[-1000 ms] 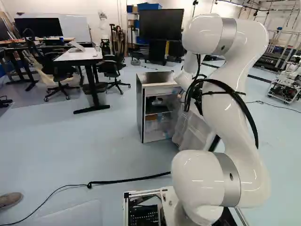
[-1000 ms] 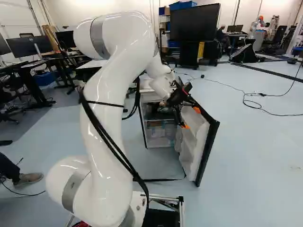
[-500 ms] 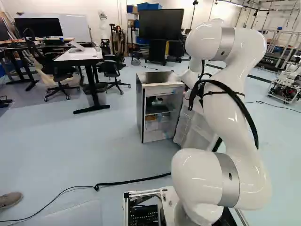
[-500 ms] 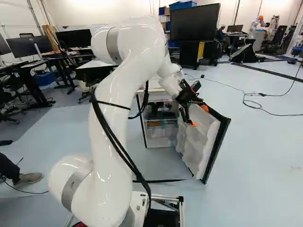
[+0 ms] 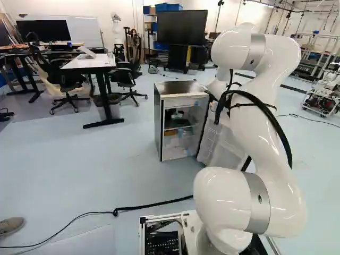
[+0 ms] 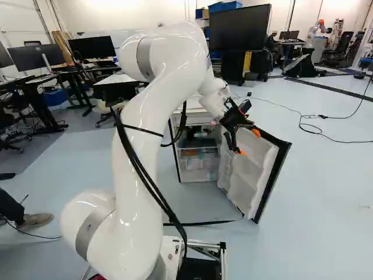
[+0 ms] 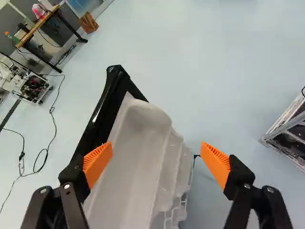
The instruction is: Open the fridge door
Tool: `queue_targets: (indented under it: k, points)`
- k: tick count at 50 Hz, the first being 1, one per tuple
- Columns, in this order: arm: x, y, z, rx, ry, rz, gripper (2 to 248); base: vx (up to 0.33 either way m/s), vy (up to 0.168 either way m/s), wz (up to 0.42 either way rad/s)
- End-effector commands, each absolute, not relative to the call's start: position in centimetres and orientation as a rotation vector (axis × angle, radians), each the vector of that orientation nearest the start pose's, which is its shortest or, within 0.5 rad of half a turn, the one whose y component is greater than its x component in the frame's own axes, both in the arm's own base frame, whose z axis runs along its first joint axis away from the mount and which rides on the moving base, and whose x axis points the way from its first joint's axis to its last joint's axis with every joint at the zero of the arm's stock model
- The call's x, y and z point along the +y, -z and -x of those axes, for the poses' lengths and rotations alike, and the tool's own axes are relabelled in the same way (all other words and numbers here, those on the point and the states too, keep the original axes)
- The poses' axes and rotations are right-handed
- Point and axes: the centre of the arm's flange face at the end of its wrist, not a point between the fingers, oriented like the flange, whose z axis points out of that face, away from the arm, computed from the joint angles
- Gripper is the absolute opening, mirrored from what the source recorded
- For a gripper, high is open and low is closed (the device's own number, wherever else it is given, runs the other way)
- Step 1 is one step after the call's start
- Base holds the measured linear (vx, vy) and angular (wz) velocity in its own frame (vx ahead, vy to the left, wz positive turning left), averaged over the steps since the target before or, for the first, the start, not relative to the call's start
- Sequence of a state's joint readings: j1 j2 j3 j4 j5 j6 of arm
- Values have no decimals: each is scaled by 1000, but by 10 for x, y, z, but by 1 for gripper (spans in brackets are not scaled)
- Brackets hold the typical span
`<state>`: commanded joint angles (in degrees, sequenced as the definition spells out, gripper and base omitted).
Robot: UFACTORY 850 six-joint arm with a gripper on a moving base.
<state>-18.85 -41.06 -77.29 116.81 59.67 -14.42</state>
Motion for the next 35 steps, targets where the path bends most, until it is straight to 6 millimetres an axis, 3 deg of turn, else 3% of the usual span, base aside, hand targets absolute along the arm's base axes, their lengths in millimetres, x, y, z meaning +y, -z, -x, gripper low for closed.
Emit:
queue_targets:
  k: [35]
  points:
    - [-208,-354,-541,-1992,-1051,-1242,247,0,0,0]
